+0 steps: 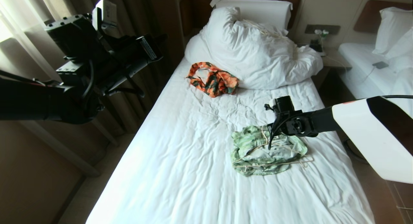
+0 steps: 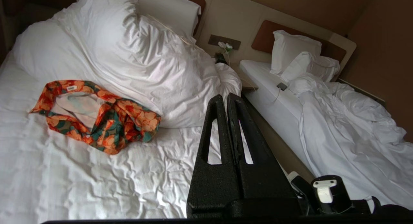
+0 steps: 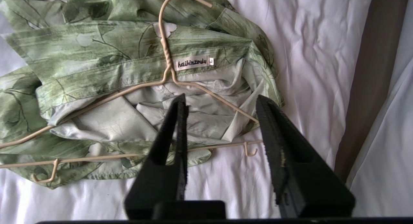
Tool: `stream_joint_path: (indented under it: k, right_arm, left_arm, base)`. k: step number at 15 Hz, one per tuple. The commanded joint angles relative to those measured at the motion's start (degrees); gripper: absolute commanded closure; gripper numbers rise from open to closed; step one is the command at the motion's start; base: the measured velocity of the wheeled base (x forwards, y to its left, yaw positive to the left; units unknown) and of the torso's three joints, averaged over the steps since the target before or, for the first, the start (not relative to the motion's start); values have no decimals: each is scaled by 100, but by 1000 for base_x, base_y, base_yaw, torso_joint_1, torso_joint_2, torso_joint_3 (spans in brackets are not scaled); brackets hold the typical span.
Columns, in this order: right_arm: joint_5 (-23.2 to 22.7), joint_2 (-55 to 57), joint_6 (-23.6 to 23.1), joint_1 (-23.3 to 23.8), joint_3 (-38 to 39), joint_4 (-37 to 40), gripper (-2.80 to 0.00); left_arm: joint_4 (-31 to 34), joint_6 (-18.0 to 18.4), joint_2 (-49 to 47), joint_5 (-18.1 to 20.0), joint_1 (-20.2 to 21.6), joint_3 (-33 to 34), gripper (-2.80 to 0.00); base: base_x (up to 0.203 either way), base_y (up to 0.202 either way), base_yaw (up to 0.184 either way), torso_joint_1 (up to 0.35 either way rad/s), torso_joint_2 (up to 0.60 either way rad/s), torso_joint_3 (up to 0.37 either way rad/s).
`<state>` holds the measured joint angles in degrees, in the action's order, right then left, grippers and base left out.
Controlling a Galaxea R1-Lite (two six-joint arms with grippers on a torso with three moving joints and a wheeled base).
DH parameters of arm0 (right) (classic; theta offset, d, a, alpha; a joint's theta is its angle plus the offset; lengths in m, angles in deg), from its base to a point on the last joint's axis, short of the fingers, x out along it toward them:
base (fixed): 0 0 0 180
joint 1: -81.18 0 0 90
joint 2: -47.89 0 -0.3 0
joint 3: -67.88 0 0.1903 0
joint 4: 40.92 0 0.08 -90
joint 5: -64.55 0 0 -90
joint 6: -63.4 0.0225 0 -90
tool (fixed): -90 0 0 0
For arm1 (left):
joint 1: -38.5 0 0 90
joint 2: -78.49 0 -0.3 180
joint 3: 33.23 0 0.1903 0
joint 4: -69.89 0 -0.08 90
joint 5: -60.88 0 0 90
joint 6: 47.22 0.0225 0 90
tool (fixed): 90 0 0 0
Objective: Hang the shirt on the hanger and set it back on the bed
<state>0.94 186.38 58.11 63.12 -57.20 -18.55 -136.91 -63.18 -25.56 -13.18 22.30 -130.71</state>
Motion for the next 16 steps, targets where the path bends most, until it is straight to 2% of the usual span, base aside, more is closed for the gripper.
stream_joint_path:
  k: [1,5,9,11,12,13,16]
  right_arm:
    - [33,-730,22,-57,408,-2,0]
    - [49,-2393,91,-50,1926,-40,0]
    - [169,-4429,181,-4,3279,-14,0]
    - [270,-5519,177,-88,3819,48,0]
    - [333,-6033,166,-152,4063,107,0]
    - [380,-6470,160,-182,4254,169,0]
    - [445,-7744,162,78,4683,382,0]
  left_arm:
    - [-10,20,29,-13,-53,-38,0]
    - [159,39,893,-69,-172,513,0]
    - [-49,63,1882,-103,-470,1607,0]
    - [-96,199,2269,-471,-515,2272,0]
    - [-105,347,2443,-656,-465,2672,0]
    - [-110,544,2704,-770,-239,3027,0]
    - [-106,869,3812,-1033,436,3855,0]
  base:
    - [0,0,0,0,0,0]
    - [0,0,0,0,0,0]
    - [0,0,0,0,0,0]
    - [0,0,0,0,0,0]
    - [0,0,0,0,0,0]
    - [0,0,0,0,0,0]
    - [0,0,0,0,0,0]
